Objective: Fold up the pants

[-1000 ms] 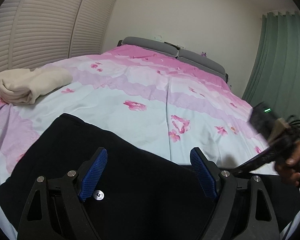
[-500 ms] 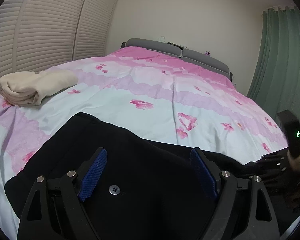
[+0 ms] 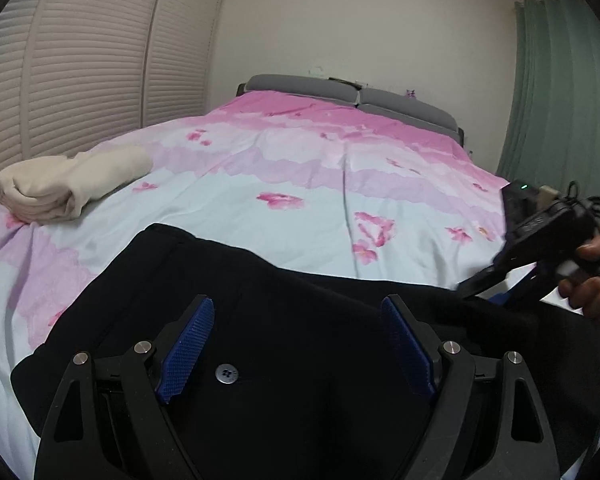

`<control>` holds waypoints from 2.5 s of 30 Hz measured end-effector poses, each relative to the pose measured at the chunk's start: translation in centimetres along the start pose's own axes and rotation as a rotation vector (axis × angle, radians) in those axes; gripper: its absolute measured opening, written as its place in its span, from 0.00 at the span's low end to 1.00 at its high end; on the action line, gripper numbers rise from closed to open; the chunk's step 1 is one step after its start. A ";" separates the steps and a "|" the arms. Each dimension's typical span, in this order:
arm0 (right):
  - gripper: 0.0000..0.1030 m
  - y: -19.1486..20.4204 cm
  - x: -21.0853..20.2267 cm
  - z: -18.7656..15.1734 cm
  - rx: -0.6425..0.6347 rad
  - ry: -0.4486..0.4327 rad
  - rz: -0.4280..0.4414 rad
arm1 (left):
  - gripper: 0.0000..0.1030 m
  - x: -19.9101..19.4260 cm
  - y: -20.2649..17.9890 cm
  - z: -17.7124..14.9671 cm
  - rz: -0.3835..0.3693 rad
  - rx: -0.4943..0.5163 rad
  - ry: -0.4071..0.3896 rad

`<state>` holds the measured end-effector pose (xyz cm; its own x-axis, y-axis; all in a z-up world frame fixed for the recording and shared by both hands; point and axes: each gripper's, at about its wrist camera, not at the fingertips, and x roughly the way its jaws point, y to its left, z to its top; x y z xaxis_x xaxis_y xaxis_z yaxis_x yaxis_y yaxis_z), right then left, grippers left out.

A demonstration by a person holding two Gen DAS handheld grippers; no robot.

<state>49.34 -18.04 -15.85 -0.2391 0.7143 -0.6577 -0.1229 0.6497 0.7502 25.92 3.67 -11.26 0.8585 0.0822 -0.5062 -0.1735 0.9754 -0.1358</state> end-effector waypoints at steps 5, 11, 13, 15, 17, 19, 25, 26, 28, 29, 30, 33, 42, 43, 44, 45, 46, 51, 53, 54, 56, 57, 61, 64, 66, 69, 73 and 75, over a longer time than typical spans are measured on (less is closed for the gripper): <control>0.33 0.3 0.9 0.1 0.025 -0.039 0.022 | 0.83 0.5 0.2 0.0 -0.002 -0.014 0.017; 0.11 2.2 -1.2 -0.3 -0.032 -0.192 -0.015 | 0.83 1.1 0.5 1.1 -0.013 -0.055 0.040; 0.11 4.2 -2.0 -1.1 -0.115 -0.244 -0.087 | 0.85 1.4 0.0 1.8 -0.025 -0.054 0.041; 0.11 6.8 -2.7 -2.0 -0.248 -0.329 -0.237 | 0.87 2.0 -0.5 2.3 -0.032 -0.046 0.038; 0.10 8.7 -2.5 -2.7 -0.379 -0.401 -0.413 | 0.87 2.8 -0.9 2.6 -0.034 -0.037 0.048; 0.09 9.2 -2.3 -2.7 -0.432 -0.467 -0.538 | 0.87 3.8 -1.0 2.5 -0.032 -0.036 0.063; 0.04 6.4 -3.9 -0.6 -0.275 -0.430 -0.368 | 0.87 4.9 -0.2 1.7 -0.041 -0.062 0.101; 0.04 6.6 -4.2 -0.7 -0.270 -0.434 -0.350 | 0.87 4.8 -0.3 1.7 -0.042 -0.063 0.096; 0.05 7.2 -5.5 -1.4 -0.270 -0.456 -0.341 | 0.87 4.8 -0.4 1.7 -0.047 -0.058 0.089; 0.08 7.5 -5.9 -1.5 -0.272 -0.451 -0.340 | 0.87 4.7 -0.5 1.6 -0.048 -0.052 0.085; 0.19 7.5 -6.1 -1.3 -0.273 -0.426 -0.345 | 0.87 4.6 -0.7 1.6 -0.050 -0.046 0.081; 0.36 6.3 -5.5 -0.7 -0.256 -0.370 -0.413 | 0.87 4.5 -0.9 1.4 -0.049 -0.032 0.071; 0.19 1.3 -0.6 0.7 -0.123 -0.185 -0.214 | 0.87 4.6 -0.5 1.2 -0.066 -0.048 0.078; 0.09 0.9 -0.4 0.7 -0.107 -0.187 -0.172 | 0.87 4.7 -0.5 1.2 -0.068 -0.047 0.079; 0.02 0.8 -0.6 0.5 -0.101 -0.200 -0.160 | 0.87 4.7 -0.6 1.1 -0.067 -0.046 0.080; 0.02 1.0 -0.9 0.4 -0.113 -0.229 -0.184 | 0.87 4.7 -0.5 1.2 -0.066 -0.046 0.080; 0.02 1.3 -1.3 0.2 -0.133 -0.260 -0.214 | 0.87 4.7 -0.5 1.2 -0.067 -0.046 0.078; 0.02 3.4 -4.1 -0.3 -0.212 -0.359 -0.285 | 0.87 4.6 -0.7 1.1 -0.064 -0.037 0.070; 0.02 4.5 -4.8 -0.6 -0.287 -0.357 -0.300 | 0.87 4.5 -0.8 1.1 -0.063 -0.032 0.066; 0.02 4.8 -4.6 -0.6 -0.303 -0.340 -0.302 | 0.87 4.5 -0.8 1.1 -0.062 -0.029 0.065; 0.19 4.7 -3.9 -0.2 -0.307 -0.280 -0.310 | 0.87 4.5 -0.9 1.1 -0.064 -0.025 0.065; 0.43 4.6 -3.3 0.0 -0.305 -0.261 -0.317 | 0.87 4.5 -0.9 1.0 -0.064 -0.025 0.065; 0.50 3.5 -2.0 0.8 -0.249 -0.258 -0.196 | 0.87 4.6 -0.6 1.1 -0.067 -0.036 0.069; 0.38 3.0 -0.5 1.2 -0.216 -0.219 -0.159 | 0.87 4.7 -0.4 1.2 -0.067 -0.042 0.071; 0.23 2.9 -0.1 1.0 -0.205 -0.225 -0.160 | 0.87 4.7 -0.4 1.2 -0.067 -0.044 0.071; 0.17 4.0 -0.8 0.6 -0.240 -0.266 -0.186 | 0.87 4.6 -0.4 1.1 -0.066 -0.043 0.066; 0.16 8.2 -0.4 -0.6 -0.432 -0.306 -0.410 | 0.87 4.5 -0.5 1.0 -0.058 -0.038 0.059; 0.16 11.1 1.4 -1.8 -0.630 -0.305 -0.636 | 0.87 4.5 -0.4 1.0 -0.054 -0.038 0.061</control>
<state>45.87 -10.28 -8.31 0.3027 0.3695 -0.8785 -0.6628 0.7440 0.0845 30.36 3.82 -12.68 0.8363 0.0154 -0.5481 -0.1463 0.9697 -0.1959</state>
